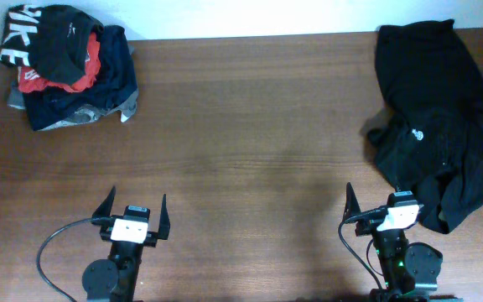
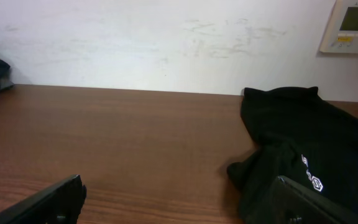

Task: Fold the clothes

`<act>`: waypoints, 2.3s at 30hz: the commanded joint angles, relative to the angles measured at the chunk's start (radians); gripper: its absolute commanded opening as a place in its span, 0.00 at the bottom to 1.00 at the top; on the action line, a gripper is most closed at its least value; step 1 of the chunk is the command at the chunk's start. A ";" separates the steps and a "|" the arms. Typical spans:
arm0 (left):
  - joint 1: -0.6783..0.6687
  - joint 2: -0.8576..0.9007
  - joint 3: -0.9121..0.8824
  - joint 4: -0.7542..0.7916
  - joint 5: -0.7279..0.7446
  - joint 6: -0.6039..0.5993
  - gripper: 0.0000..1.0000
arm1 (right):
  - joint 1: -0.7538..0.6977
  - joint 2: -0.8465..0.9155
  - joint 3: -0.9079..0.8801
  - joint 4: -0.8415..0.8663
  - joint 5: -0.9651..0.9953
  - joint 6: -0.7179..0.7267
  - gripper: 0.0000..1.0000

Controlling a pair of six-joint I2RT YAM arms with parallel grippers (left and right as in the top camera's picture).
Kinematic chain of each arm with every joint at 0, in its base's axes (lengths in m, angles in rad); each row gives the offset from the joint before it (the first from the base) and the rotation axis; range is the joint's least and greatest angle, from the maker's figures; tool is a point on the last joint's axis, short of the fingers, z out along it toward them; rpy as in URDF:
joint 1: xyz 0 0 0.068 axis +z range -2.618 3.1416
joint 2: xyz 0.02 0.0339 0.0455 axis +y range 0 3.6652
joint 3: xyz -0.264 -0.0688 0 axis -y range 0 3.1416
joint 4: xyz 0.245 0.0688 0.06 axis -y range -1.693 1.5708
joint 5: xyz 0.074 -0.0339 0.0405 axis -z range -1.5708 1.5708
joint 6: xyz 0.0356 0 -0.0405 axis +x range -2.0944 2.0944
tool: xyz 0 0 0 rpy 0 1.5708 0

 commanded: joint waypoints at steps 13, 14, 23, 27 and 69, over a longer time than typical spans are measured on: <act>0.002 -0.008 -0.002 -0.007 -0.008 -0.006 0.99 | -0.005 -0.008 -0.005 -0.005 -0.008 0.008 0.99; 0.002 -0.008 -0.002 -0.006 -0.008 -0.006 0.99 | -0.005 -0.008 -0.005 -0.005 -0.008 0.008 0.99; 0.001 -0.008 -0.002 0.003 -0.001 -0.006 0.99 | -0.005 -0.008 -0.005 0.067 -0.010 0.009 0.99; 0.001 -0.008 -0.002 0.094 0.059 -0.015 0.99 | -0.005 -0.008 0.010 0.188 0.010 0.093 0.99; 0.000 1.422 1.104 -0.317 0.245 -0.081 0.99 | -0.006 1.381 1.126 -0.414 0.130 0.060 0.99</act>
